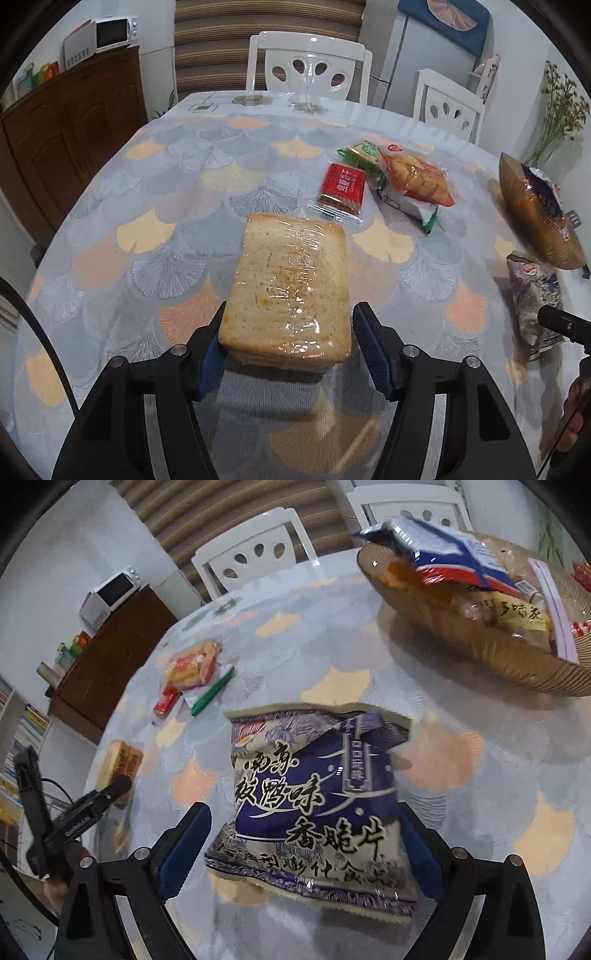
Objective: Organize snacks
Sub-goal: 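Carry the purple bag and bread loaf with both tools over the brown bowl, then open both tools over the bowl and move them back to the pile, then grasp the red biscuit pack with the left tool while the right tool grasps the orange bun bag, then carry the red biscuit pack and orange bun bag with both tools over the bowl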
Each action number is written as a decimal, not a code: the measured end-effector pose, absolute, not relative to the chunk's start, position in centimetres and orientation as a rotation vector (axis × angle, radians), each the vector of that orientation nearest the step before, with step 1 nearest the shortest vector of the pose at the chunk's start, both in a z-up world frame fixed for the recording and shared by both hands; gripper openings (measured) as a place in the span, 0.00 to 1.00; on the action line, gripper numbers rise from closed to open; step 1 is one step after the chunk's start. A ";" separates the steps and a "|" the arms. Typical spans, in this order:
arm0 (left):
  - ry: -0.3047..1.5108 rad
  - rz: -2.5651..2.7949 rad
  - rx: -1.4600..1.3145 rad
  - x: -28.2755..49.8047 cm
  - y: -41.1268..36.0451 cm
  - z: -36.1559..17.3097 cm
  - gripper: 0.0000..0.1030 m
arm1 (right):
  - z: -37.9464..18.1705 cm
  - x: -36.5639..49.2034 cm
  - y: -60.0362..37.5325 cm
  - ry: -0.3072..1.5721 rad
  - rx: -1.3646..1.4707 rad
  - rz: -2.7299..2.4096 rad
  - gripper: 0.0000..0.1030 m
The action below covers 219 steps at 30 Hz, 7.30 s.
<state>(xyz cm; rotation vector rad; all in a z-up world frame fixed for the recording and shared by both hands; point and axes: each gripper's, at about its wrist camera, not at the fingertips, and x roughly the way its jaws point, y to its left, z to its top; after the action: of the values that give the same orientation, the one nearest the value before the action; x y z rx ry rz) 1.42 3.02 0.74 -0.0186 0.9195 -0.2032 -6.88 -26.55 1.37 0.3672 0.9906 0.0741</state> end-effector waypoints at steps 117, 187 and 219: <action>0.874 -0.169 -0.188 4.8 5.3 0.9 0.71 | 2.6 -5.0 -22.9 0.843 0.106 0.141 0.81; 0.929 -0.380 0.031 0.2 -1.6 0.6 0.70 | 2.4 -7.1 -24.9 0.980 0.169 0.252 0.87; 0.822 -0.320 -0.016 -1.0 -0.2 1.7 0.30 | 1.2 -8.9 -21.2 0.944 -0.081 0.298 0.66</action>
<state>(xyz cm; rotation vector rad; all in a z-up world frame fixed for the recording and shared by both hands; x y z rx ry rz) -0.97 -0.16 1.74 -0.0165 0.8216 -0.3195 -8.88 -21.20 1.17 -0.0812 0.9440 0.2982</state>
